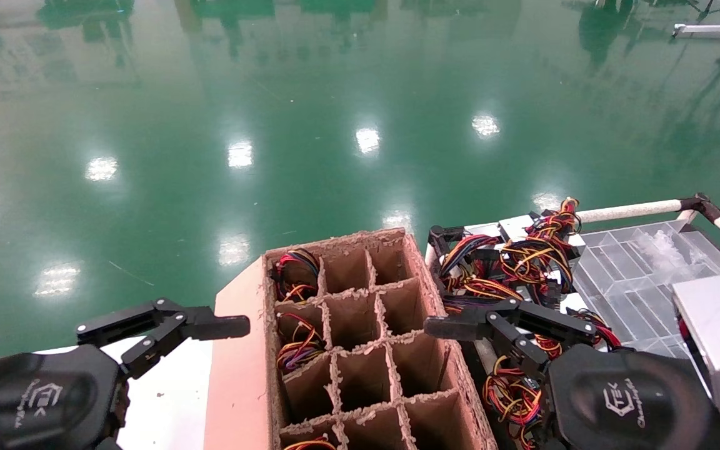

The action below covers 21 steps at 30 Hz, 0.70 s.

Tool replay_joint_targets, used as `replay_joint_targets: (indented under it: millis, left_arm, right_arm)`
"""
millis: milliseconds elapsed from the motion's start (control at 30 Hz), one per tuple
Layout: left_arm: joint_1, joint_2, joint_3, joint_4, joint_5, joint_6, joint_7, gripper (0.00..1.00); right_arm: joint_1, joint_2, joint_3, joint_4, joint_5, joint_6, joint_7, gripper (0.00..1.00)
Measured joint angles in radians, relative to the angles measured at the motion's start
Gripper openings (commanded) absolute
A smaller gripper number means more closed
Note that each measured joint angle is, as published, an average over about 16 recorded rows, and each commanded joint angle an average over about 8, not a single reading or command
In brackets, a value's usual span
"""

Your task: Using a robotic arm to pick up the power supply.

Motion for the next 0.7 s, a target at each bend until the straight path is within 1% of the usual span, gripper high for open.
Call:
replay_joint_targets:
  millis: [67, 100, 333, 367, 700]
  left_arm:
    - [0.0, 0.0, 0.0, 0.0, 0.0, 0.0, 0.0, 1.0]
    - [0.0, 0.0, 0.0, 0.0, 0.0, 0.0, 0.0, 0.92]
    - [0.0, 0.0, 0.0, 0.0, 0.0, 0.0, 0.0, 0.06]
    - [0.0, 0.0, 0.0, 0.0, 0.0, 0.0, 0.0, 0.0]
    - [0.0, 0.0, 0.0, 0.0, 0.0, 0.0, 0.0, 0.0]
  right_arm:
    - [0.0, 0.0, 0.0, 0.0, 0.0, 0.0, 0.0, 1.0]
    - [0.0, 0.0, 0.0, 0.0, 0.0, 0.0, 0.0, 1.0]
    - [0.0, 0.0, 0.0, 0.0, 0.0, 0.0, 0.0, 1.0]
    - [0.0, 0.0, 0.0, 0.0, 0.0, 0.0, 0.0, 1.0]
    - [0.0, 0.0, 0.0, 0.0, 0.0, 0.0, 0.0, 1.0]
